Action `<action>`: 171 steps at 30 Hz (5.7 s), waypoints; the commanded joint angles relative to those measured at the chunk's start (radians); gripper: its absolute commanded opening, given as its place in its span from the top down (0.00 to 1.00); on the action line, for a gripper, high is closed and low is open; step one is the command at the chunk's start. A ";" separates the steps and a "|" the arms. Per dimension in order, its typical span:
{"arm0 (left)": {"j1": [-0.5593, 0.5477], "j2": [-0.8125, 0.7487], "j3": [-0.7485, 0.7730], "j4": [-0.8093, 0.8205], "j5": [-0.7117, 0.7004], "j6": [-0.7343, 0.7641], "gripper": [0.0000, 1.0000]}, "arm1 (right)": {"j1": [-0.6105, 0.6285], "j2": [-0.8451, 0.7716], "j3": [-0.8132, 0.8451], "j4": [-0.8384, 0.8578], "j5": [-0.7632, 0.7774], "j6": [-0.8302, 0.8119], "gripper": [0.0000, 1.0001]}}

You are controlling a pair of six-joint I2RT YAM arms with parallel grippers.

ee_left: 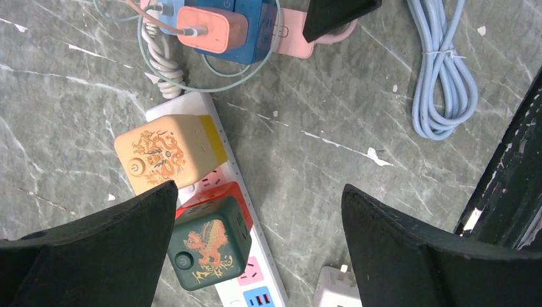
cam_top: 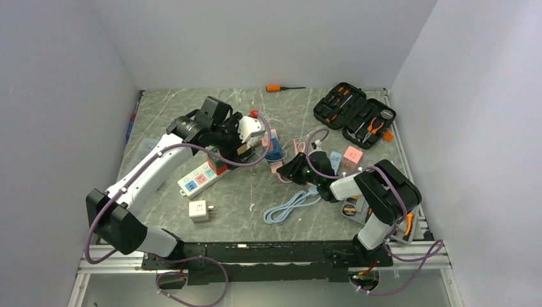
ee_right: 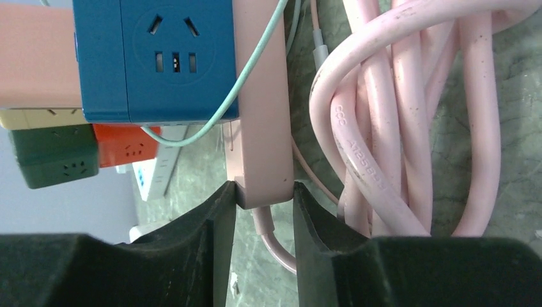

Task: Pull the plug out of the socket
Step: Remove the plug from the socket.

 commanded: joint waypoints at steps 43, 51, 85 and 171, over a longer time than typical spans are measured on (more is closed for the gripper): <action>-0.182 0.684 0.540 -0.214 -0.090 0.258 0.01 | 0.156 -0.353 0.009 -0.249 0.377 -0.389 1.00; -0.193 0.652 0.421 -0.073 -0.188 0.218 0.10 | 0.156 -0.372 0.004 -0.233 0.361 -0.379 1.00; -0.183 0.523 0.507 -0.132 -0.113 0.156 1.00 | -0.084 -0.297 -0.070 0.052 -0.129 -0.245 0.35; -0.145 0.345 0.467 -0.282 -0.124 0.286 1.00 | -0.128 -0.010 0.048 -0.215 -0.067 -0.322 1.00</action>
